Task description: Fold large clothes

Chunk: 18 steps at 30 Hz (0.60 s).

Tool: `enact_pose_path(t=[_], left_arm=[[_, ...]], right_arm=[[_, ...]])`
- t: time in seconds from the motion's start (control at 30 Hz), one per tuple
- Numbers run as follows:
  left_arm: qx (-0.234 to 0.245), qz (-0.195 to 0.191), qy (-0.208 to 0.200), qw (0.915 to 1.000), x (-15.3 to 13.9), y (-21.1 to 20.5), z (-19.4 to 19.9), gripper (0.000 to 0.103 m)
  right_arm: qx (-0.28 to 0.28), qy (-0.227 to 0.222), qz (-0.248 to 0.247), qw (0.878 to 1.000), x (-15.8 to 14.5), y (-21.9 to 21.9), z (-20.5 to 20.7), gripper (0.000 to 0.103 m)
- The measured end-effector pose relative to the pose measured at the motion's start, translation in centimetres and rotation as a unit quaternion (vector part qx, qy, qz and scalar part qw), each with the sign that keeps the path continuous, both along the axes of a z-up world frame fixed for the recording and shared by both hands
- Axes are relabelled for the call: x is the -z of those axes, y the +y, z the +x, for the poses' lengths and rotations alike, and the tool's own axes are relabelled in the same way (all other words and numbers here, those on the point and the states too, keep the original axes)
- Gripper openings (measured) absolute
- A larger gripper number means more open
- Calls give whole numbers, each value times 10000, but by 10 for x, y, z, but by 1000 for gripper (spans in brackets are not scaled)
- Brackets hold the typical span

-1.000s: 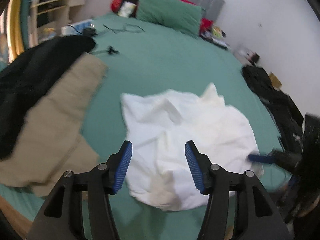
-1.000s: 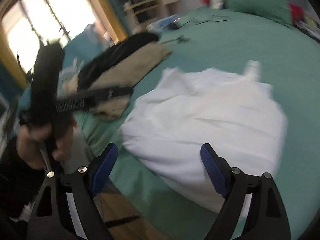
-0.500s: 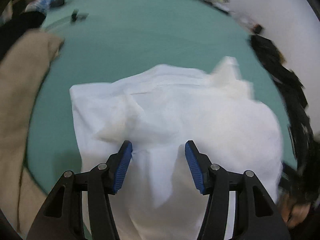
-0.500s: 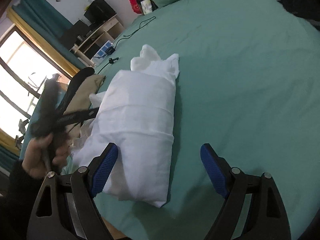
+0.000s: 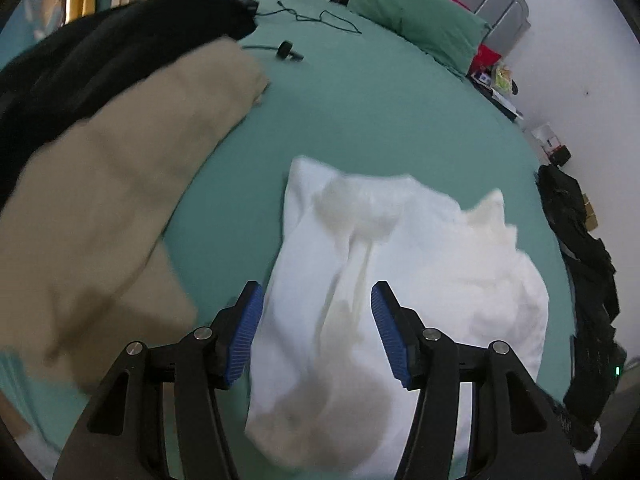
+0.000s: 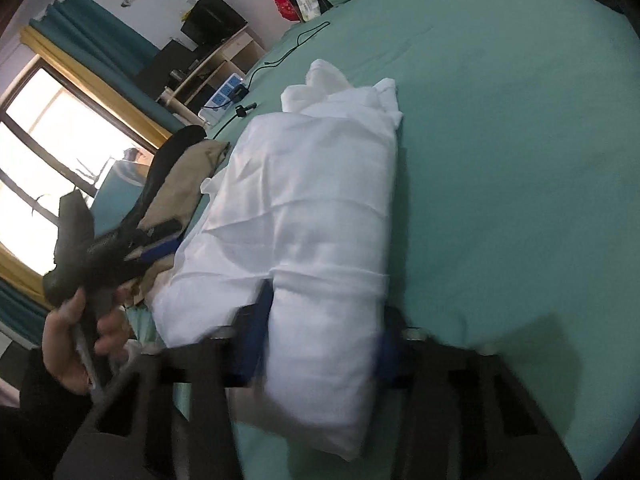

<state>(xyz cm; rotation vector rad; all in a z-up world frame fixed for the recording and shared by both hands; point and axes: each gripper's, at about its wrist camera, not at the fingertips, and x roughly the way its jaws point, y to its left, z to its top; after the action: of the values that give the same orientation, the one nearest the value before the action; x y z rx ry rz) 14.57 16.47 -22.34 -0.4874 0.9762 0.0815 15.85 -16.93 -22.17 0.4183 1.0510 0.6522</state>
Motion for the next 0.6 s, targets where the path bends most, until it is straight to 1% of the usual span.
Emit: enact_pose_path(t=[0.03, 0.07, 0.17, 0.2, 0.27, 0.3, 0.37, 0.43, 0.47, 0.53, 0.57, 0.6], left_arm=[[57, -30, 27, 10000, 2, -2, -6, 60], [110, -58, 52, 9999, 4, -5, -9, 60], [317, -216, 154, 9991, 11, -5, -21, 60], [387, -260, 147, 9988, 11, -4, -20, 60], [526, -256, 72, 9983, 7, -7, -21, 60], [627, -240, 32, 9977, 5, -9, -19, 61], [813, -304, 26, 9962, 4, -12, -13, 70], [963, -413, 131, 9944, 10, -14, 0, 71], [947, -359, 243, 9946, 17, -13, 7, 71], [816, -113, 363, 9959, 25, -8, 19, 71], [687, -61, 354, 9970, 28, -5, 23, 71], [561, -152, 296, 9979, 28, -1, 25, 71]], right_arm=[[3, 7, -44, 10000, -1, -2, -1, 26], [6, -12, -164, 9999, -4, -3, -2, 25], [-88, -170, -654, 9977, -17, -1, -11, 24], [-145, -257, -889, 9956, -24, 0, -17, 24], [-198, -335, -1097, 9932, -28, 1, -23, 24], [-225, -359, -1192, 9920, -30, 0, -28, 24], [-264, -375, -1276, 9908, -31, -1, -33, 24], [-262, -345, -1293, 9907, -29, -7, -38, 24], [-256, -332, -1287, 9908, -27, -9, -40, 24], [-223, -307, -1266, 9912, -25, -10, -41, 24], [-216, -317, -1285, 9910, -25, -10, -40, 24], [-218, -332, -1320, 9905, -24, -8, -39, 24]])
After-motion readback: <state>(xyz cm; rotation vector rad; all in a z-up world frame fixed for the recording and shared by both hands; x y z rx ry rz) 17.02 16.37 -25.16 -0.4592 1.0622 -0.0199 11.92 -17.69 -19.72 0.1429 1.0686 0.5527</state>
